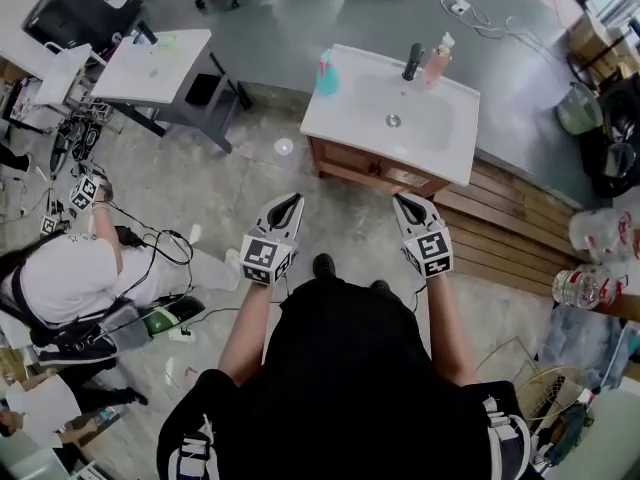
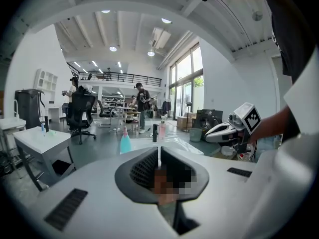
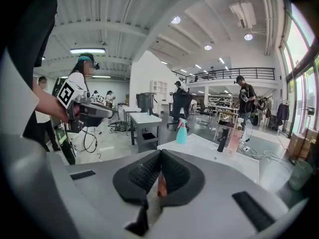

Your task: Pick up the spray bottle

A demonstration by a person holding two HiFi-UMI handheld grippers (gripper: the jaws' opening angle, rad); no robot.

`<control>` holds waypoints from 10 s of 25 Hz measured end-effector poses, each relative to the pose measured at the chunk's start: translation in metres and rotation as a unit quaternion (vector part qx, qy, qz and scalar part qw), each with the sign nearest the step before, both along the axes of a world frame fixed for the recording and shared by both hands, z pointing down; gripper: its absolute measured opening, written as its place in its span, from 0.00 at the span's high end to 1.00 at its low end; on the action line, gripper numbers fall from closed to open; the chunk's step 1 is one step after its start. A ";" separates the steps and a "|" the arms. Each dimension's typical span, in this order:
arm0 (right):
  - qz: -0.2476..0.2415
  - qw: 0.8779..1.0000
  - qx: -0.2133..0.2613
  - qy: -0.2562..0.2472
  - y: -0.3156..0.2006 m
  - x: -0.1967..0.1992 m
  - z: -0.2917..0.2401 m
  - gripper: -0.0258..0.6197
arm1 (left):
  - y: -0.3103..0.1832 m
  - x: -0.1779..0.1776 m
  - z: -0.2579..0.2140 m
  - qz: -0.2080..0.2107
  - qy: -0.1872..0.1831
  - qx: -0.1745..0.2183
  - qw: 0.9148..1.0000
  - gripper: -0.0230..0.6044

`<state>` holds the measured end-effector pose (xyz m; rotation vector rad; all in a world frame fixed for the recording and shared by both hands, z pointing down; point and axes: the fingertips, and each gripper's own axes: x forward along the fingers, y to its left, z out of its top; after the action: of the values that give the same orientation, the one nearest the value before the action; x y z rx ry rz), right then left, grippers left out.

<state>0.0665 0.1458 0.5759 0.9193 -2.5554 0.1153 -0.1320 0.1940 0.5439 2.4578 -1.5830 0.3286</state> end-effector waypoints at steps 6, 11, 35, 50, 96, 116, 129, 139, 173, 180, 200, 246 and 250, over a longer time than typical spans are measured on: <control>0.020 1.000 -0.006 -0.002 -0.012 -0.017 0.003 0.93 | -0.022 -0.017 0.000 0.026 -0.003 -0.003 1.000 0.91; 0.033 0.999 -0.009 -0.002 -0.018 -0.034 0.006 0.93 | -0.028 -0.034 -0.001 0.041 -0.006 -0.004 0.999 0.91; -0.038 0.999 -0.030 -0.024 -0.098 -0.106 0.030 0.93 | -0.070 -0.101 0.015 -0.043 -0.023 -0.038 0.998 0.91; -0.075 0.996 -0.049 -0.005 -0.253 -0.055 0.047 0.93 | -0.226 -0.039 0.006 -0.058 -0.026 -0.032 0.997 0.91; -0.090 0.993 -0.037 0.066 -0.423 -0.056 0.041 0.93 | -0.428 -0.043 0.008 -0.046 -0.004 0.004 0.999 0.61; -0.024 0.994 -0.066 0.080 -0.444 -0.083 0.064 0.93 | -0.504 -0.065 0.050 0.035 -0.008 -0.025 0.999 0.47; 0.029 0.993 -0.083 0.083 -0.457 -0.068 0.078 0.93 | -0.554 -0.057 0.066 0.061 -0.035 -0.018 0.997 0.46; 0.077 0.988 -0.098 0.097 -0.451 -0.032 0.093 0.93 | -0.570 -0.044 0.086 0.066 -0.038 -0.033 0.997 0.46; 0.098 0.987 -0.090 0.092 -0.455 -0.032 0.089 0.93 | -0.562 -0.057 0.094 0.039 -0.039 -0.050 0.997 0.79; 0.099 0.987 -0.090 0.091 -0.447 -0.032 0.088 0.93 | -0.555 -0.060 0.094 0.037 -0.038 -0.051 0.997 0.81; 0.086 0.989 -0.083 0.092 -0.429 -0.024 0.089 0.93 | -0.539 -0.067 0.089 0.029 -0.030 -0.050 0.998 0.82; -0.009 0.996 -0.088 0.030 -0.332 0.099 0.076 0.93 | -0.395 0.062 0.028 -0.051 -0.063 -0.036 0.996 0.84; -0.016 0.996 -0.085 0.031 -0.317 0.110 0.077 0.93 | -0.376 0.074 0.026 -0.056 -0.062 -0.033 0.996 0.84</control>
<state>0.1764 -0.1709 0.6524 0.8047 -2.4581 0.2867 -0.0580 -0.1818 0.5703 2.3287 -1.7217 0.5144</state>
